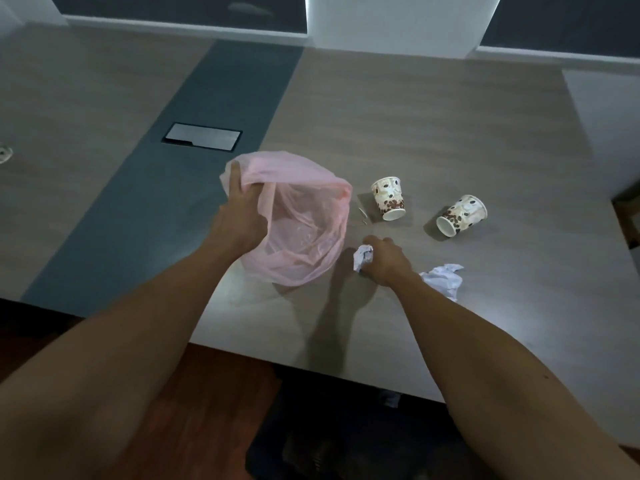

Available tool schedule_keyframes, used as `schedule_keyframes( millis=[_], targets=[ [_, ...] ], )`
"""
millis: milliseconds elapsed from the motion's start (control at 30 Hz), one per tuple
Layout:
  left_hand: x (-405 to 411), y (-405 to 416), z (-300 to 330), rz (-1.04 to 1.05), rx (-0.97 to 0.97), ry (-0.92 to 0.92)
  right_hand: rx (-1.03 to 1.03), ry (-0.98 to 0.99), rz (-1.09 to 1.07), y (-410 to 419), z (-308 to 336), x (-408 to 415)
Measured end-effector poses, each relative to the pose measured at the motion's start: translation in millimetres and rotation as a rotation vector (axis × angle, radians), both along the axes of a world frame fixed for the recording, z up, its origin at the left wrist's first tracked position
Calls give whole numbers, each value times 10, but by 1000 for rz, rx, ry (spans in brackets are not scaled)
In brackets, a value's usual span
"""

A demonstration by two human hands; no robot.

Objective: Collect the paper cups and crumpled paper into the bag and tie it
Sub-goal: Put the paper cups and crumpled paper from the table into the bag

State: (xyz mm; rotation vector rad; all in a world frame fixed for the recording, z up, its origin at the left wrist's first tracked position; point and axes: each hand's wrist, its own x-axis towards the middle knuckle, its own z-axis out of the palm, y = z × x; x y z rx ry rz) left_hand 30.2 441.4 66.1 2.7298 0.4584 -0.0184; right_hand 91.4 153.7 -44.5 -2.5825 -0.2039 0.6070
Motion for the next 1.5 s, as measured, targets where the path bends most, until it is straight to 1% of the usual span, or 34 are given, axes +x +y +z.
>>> schedule_keyframes(
  millis=[67,100,167,233,300,367,433,500,633,767,833,933,1033,1100,1167,1233,1300,1367,1433,1500],
  targets=[
    [26,19,-14,0,-40,12,86,-30,-117,16,53,39],
    [37,21,-11,1,-54,12,151,-93,-200,36,114,50],
    [47,2,4,8,-69,5,359,-221,-342,132,306,57],
    [52,-35,10,9,-78,-6,560,-243,-390,271,467,82],
    [45,-74,13,3,-101,-10,626,-248,-334,431,574,96],
    [31,-109,10,-7,-124,-29,616,-240,-247,576,612,104],
    [16,-154,13,-5,-130,-44,560,-201,-170,661,577,97],
    [10,-213,23,-2,-137,-51,475,-176,-158,652,507,85],
    [17,-341,66,32,-101,-74,347,-261,-274,424,392,214],
    [84,-401,114,57,-17,-143,226,-315,-419,215,380,620],
    [153,-401,99,44,-14,-192,159,-276,-469,177,333,831],
    [247,-393,59,28,-30,-229,99,-138,-506,191,184,1031],
    [302,-372,4,27,-31,-234,92,-40,-512,190,-9,1070],
    [326,-347,-32,18,-32,-240,111,-40,-512,175,-86,1050],
    [342,-332,-43,17,-36,-236,190,-140,-561,163,-118,1007],
    [363,-337,-30,27,-50,-221,392,-334,-619,165,-74,908],
    [377,-336,5,32,-73,-221,573,-478,-556,192,38,720],
    [389,-318,37,36,-98,-226,678,-486,-398,241,161,491],
    [409,-307,58,39,-116,-225,673,-461,-204,288,164,313],
    [419,-320,71,41,-121,-219,567,-449,-31,327,71,203]
  ],
)
